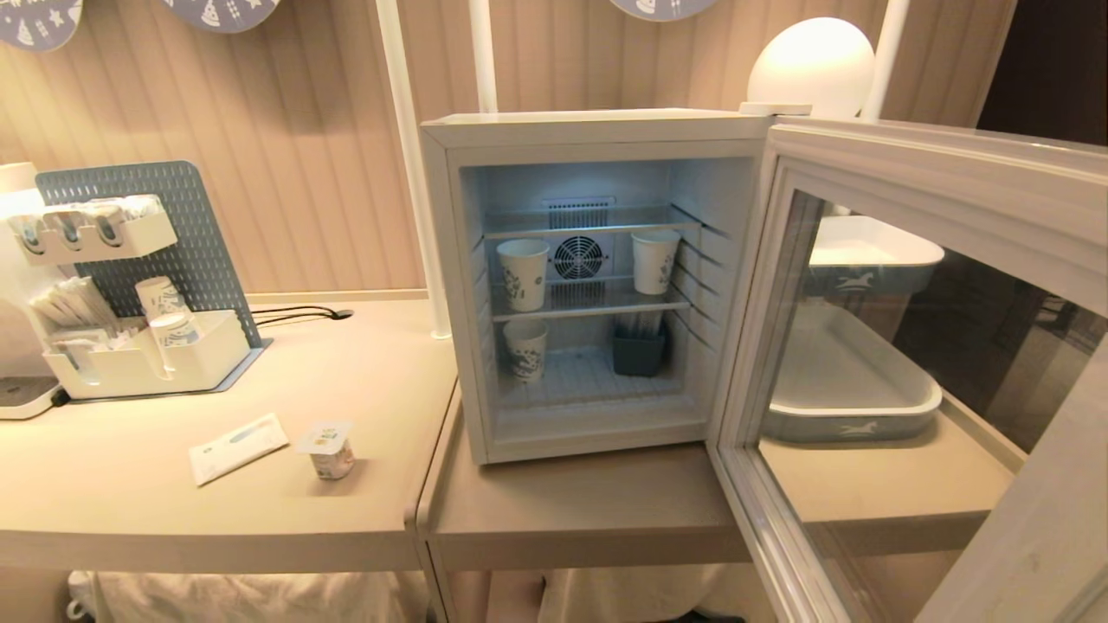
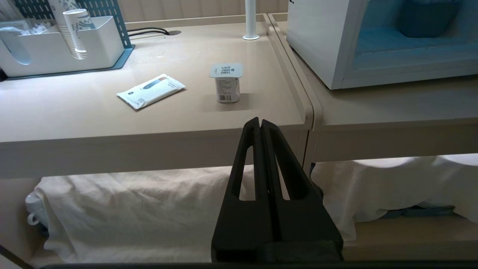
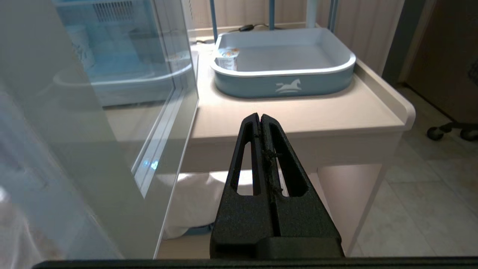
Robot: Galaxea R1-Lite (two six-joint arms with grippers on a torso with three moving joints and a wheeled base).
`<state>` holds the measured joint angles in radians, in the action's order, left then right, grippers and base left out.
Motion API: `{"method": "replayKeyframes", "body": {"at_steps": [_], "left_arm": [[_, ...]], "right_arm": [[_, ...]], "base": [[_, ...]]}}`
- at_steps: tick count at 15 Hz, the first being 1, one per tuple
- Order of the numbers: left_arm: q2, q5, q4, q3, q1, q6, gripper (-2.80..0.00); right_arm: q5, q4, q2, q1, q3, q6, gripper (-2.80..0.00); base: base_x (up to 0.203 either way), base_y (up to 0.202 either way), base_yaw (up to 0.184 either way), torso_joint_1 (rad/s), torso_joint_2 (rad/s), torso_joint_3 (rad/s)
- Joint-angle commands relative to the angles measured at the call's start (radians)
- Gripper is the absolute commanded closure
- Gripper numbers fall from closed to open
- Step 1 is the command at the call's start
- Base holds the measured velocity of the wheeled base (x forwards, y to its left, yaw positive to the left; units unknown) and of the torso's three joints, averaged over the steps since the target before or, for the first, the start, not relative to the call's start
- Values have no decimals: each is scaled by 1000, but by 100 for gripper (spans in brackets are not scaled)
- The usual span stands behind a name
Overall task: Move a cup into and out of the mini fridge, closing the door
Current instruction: Put the yoghurt in the freezer
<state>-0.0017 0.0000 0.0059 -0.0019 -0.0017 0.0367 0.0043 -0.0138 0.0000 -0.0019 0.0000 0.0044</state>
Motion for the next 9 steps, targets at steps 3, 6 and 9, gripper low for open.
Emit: {"method": "replayKeyframes", "body": {"at_steps": [3,6,9], "left_arm": [[3,0,3,-1,0,1,0],[3,0,5,-1,0,0,0],[3,-2,6,0,0,3,0]], "right_arm": [[0,-2,0,0,11,0,0],[0,-2,0,0,11,0,0],[0,-2,0,0,11,0,0]], "base": [[-182,0,2,5,4,1],[-193,0,3,2,3,0],[-161,0,0,3,-1,4]]}}
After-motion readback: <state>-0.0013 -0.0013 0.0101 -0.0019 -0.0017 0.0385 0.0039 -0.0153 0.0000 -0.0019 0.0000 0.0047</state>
